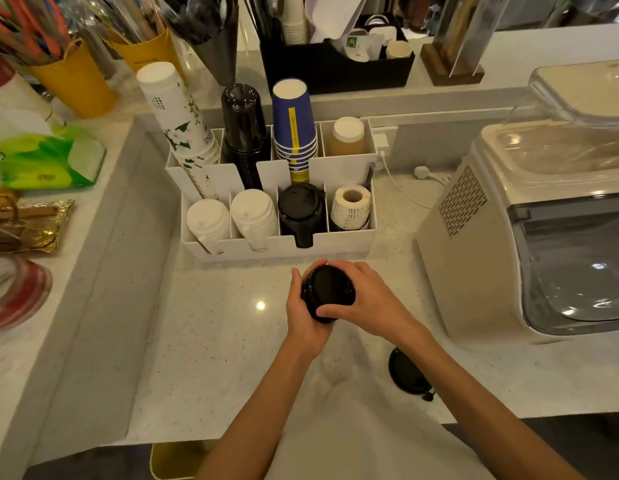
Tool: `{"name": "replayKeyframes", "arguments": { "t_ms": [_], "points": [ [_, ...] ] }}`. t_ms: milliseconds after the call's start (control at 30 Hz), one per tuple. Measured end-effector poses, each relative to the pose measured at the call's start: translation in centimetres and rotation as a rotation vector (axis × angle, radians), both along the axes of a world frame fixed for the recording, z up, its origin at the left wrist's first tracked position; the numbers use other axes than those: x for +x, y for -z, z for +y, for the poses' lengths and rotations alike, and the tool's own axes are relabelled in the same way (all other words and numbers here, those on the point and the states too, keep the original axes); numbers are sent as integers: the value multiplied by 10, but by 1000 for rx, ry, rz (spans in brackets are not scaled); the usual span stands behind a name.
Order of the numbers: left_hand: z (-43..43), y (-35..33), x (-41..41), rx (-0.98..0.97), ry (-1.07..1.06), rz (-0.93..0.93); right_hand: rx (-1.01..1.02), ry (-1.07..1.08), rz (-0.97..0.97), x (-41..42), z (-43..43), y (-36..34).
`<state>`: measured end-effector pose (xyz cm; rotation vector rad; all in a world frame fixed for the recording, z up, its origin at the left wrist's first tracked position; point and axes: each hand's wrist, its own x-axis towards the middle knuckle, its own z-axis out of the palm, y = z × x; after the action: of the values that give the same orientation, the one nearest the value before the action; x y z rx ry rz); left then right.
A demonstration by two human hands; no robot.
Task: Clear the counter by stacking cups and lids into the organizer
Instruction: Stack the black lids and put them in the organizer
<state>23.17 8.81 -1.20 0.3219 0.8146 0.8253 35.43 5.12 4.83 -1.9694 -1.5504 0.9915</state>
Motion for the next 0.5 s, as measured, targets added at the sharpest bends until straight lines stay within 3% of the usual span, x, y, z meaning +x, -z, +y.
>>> {"name": "replayKeyframes", "arguments": {
  "t_ms": [300,500],
  "points": [
    [0,-1,-4,-23,-58,12,-32,-111,-75,-8,6,-7],
    [-1,-5,1,81,-53,58,0,38,-108,-15,3,-1]
  ]
}}
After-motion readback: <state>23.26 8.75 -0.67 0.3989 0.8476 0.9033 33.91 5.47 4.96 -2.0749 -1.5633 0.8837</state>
